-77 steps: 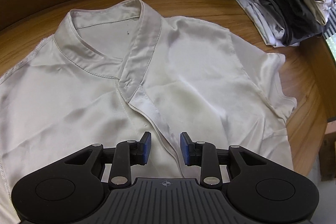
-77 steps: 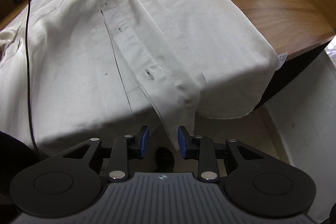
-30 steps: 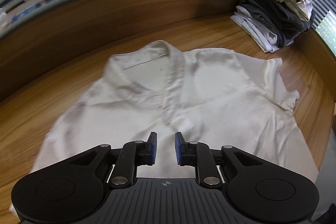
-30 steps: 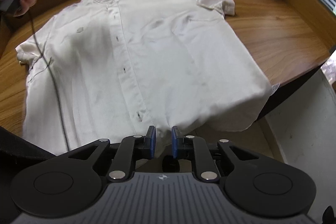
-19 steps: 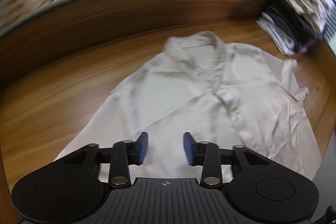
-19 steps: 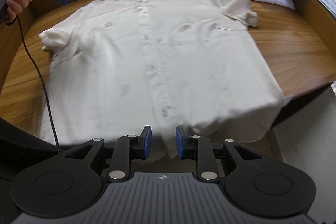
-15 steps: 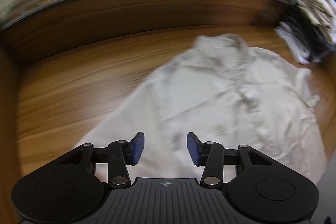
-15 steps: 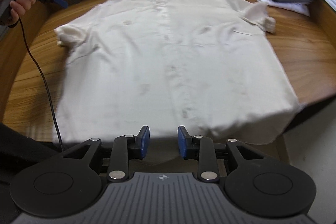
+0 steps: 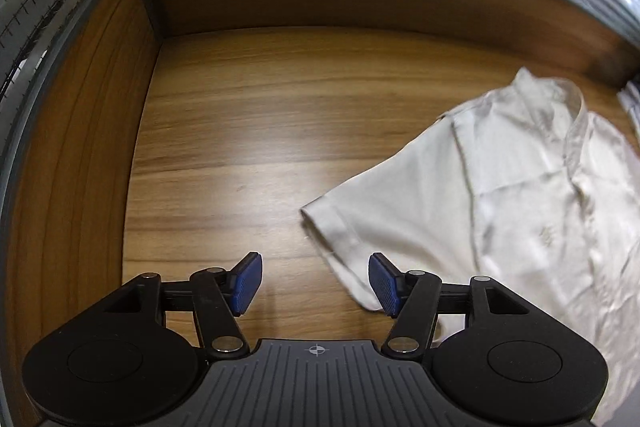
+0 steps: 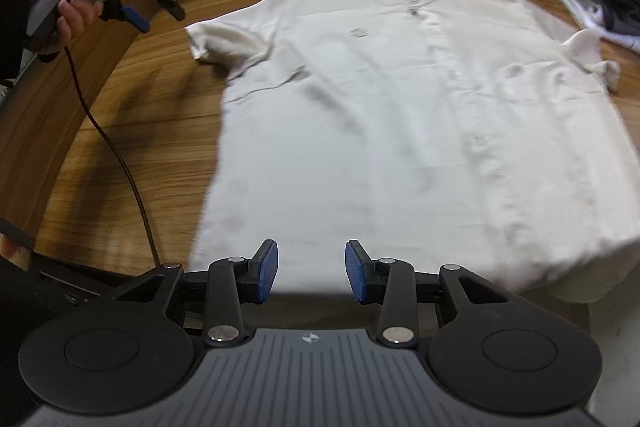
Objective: Fold clothes
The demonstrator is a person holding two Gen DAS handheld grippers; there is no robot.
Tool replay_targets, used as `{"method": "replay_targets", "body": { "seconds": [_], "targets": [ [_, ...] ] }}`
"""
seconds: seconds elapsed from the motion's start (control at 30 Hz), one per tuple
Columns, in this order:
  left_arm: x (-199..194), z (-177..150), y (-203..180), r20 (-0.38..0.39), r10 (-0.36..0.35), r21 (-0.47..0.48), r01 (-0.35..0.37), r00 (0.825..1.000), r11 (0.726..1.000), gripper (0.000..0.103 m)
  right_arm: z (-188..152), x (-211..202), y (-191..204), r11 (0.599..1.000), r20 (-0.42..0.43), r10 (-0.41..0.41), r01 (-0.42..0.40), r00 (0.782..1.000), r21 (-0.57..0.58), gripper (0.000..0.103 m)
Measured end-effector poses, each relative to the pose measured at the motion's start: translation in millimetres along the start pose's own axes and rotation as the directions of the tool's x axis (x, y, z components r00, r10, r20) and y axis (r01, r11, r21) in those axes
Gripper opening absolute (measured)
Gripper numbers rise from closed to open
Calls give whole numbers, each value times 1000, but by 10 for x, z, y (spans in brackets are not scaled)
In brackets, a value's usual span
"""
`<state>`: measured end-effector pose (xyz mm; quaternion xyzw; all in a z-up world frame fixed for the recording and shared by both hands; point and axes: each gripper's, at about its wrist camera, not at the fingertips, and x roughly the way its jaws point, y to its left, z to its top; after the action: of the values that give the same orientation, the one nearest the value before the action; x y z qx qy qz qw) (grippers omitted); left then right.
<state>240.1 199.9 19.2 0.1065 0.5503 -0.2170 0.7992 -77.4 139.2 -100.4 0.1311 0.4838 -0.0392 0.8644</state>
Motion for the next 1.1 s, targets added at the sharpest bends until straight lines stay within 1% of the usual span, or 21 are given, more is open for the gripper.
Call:
{"method": "replay_targets", "body": {
  "seconds": [0.07, 0.13, 0.23, 0.3, 0.37, 0.47, 0.57, 0.63, 0.7, 0.73, 0.77, 0.8, 0.83, 0.87, 0.9, 1.0, 1.03, 1.1],
  "targets": [
    [34, 4, 36, 4, 2, -15, -2, 1000, 1000, 64, 0, 122, 156, 1000, -2, 17, -17, 1000, 13, 42],
    [72, 24, 63, 15, -14, -54, 14, 1000, 998, 64, 8, 254, 325, 1000, -19, 4, -4, 1000, -2, 42],
    [89, 33, 40, 88, -28, -90, 36, 996, 995, 65, 24, 398, 503, 1000, -25, 0, 0, 1000, -3, 42],
    [139, 50, -6, 103, -51, -98, 61, 993, 993, 65, 32, 451, 576, 1000, -28, 11, -11, 1000, -2, 48],
    [195, 57, -66, 109, -53, -92, 63, 993, 994, 65, 40, 503, 649, 1000, -30, 21, -21, 999, -1, 49],
    [304, 86, -102, 93, -21, -87, 30, 995, 996, 66, 32, 593, 712, 1000, -58, 22, -22, 998, 0, 50],
    [408, 91, -41, 62, 0, -92, 5, 998, 996, 69, 36, 604, 768, 1000, -60, -1, -1, 998, -26, 50],
    [472, 80, 12, 37, 1, -95, 2, 999, 996, 69, 50, 621, 789, 999, -63, -13, 10, 998, -43, 50],
    [521, 74, 27, 22, -18, -82, 19, 1000, 996, 68, 69, 644, 816, 998, -69, -26, 22, 997, -61, 49],
    [541, 69, 22, 18, -23, -71, 24, 1000, 997, 66, 73, 650, 830, 997, -71, -33, 28, 997, -71, 47],
    [549, 55, 15, 17, -28, -60, 29, 999, 998, 62, 79, 653, 832, 997, -71, -38, 33, 997, -75, 39],
    [565, 49, -5, 17, -38, -47, 39, 999, 998, 40, 86, 656, 833, 996, -71, -43, 37, 997, -80, 27],
    [574, 49, -27, 16, -44, -35, 45, 999, 998, 18, 93, 659, 835, 996, -71, -47, 41, 996, -84, 18],
    [579, 49, -48, 15, -47, -22, 48, 999, 999, 11, 99, 661, 821, 996, -72, -51, 46, 996, -80, 5],
    [559, 53, -66, 23, -58, -15, 58, 998, 998, 3, 105, 662, 806, 996, -72, -55, 50, 996, -76, 3],
    [455, 101, -121, 57, -85, -10, 86, 995, 996, 3, 118, 592, 753, 996, -49, -65, 63, 997, -57, 2],
    [413, 134, -143, 65, -93, -26, 95, 994, 995, 3, 123, 564, 734, 996, -41, -69, 67, 997, -50, 2],
    [307, 212, -207, 89, -130, -72, 136, 988, 988, 3, 141, 492, 671, 997, -27, -74, 74, 997, -25, 2]
  ]
}}
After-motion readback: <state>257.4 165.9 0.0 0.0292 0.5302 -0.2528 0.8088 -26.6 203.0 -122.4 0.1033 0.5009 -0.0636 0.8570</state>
